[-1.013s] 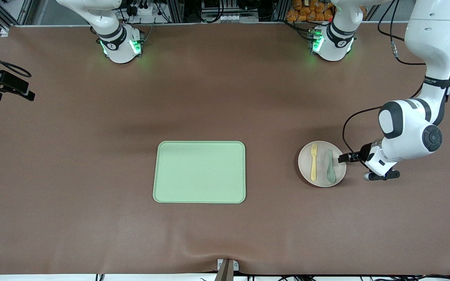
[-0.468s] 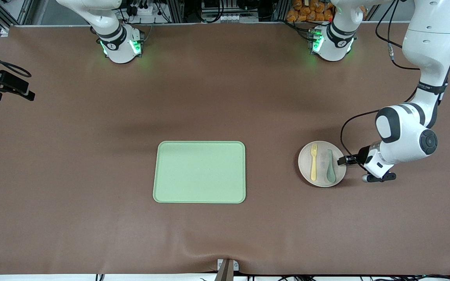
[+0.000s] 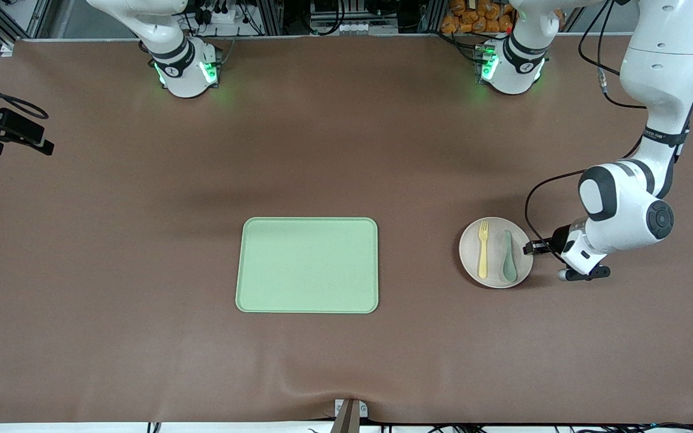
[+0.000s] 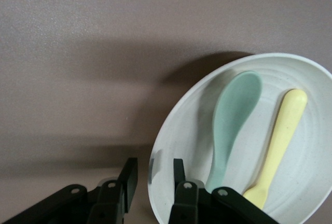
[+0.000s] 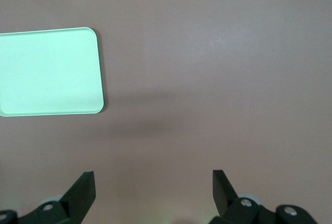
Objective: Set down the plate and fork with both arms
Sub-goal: 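Lower the left gripper onto the plate rim and close it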
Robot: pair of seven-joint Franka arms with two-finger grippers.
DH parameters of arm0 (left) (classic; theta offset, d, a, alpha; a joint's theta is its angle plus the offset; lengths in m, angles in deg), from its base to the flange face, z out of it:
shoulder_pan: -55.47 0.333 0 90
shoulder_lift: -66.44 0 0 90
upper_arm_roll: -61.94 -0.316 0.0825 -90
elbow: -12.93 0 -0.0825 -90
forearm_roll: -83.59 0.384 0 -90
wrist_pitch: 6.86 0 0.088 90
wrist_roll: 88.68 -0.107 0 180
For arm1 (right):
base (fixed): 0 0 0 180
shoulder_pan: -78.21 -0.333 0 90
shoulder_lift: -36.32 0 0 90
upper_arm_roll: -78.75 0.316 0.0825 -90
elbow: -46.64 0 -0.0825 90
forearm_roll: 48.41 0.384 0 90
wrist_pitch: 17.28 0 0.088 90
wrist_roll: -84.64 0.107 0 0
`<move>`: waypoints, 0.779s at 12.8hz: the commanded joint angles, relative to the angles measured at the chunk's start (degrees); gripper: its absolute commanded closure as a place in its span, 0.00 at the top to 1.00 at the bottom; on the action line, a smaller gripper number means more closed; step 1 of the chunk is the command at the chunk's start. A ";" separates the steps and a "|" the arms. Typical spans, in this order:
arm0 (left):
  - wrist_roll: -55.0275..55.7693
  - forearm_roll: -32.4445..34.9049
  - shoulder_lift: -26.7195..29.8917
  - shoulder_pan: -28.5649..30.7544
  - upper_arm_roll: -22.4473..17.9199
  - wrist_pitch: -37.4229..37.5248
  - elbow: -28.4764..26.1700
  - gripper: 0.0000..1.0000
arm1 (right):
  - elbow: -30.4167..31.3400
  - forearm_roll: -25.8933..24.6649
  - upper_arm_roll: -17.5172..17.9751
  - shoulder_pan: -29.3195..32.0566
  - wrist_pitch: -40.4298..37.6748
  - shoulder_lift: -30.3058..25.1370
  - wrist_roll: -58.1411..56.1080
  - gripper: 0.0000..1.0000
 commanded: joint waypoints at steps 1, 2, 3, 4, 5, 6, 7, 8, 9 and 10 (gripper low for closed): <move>-1.43 -1.14 -0.82 0.26 0.20 -0.44 0.64 0.29 | 0.10 0.99 0.33 0.57 -0.32 -0.24 -0.17 1.00; -1.43 -1.14 -0.82 0.17 0.20 -0.44 0.64 0.26 | 0.10 0.99 0.33 0.66 -0.32 -0.24 -0.17 1.00; -1.43 -1.14 -0.82 0.17 0.20 -0.44 0.64 0.22 | 0.10 0.99 0.33 0.66 -0.32 -0.24 -0.17 1.00; -1.43 -1.14 -0.82 0.09 0.28 -0.44 0.64 0.20 | 0.10 0.99 0.33 0.66 -0.32 -0.24 -0.17 1.00; -1.52 -1.14 -0.82 -0.18 0.20 -0.44 0.64 0.15 | 0.10 0.99 0.33 0.66 -0.32 -0.24 -0.17 1.00; -1.52 -1.14 -0.82 -0.27 0.20 -0.44 0.64 0.12 | 0.10 0.99 0.33 0.66 -0.32 -0.24 -0.17 1.00; -1.52 -1.14 -0.82 -0.27 0.20 -0.44 0.64 0.08 | 0.10 0.99 0.33 0.66 -0.32 -0.24 -0.17 1.00; -1.52 -1.14 -1.09 -0.27 0.20 -0.44 0.64 0.08 | 0.10 0.99 0.33 0.66 -0.24 -0.24 -0.17 1.00; -1.52 -1.14 -1.52 -0.44 0.20 -0.44 0.64 0.06 | 0.10 0.99 0.33 0.66 -0.24 -0.24 -0.17 1.00; -1.52 -1.14 -1.53 -0.44 0.20 -0.44 0.64 0.05 | 0.10 0.99 0.33 0.66 -0.24 -0.24 -0.17 1.00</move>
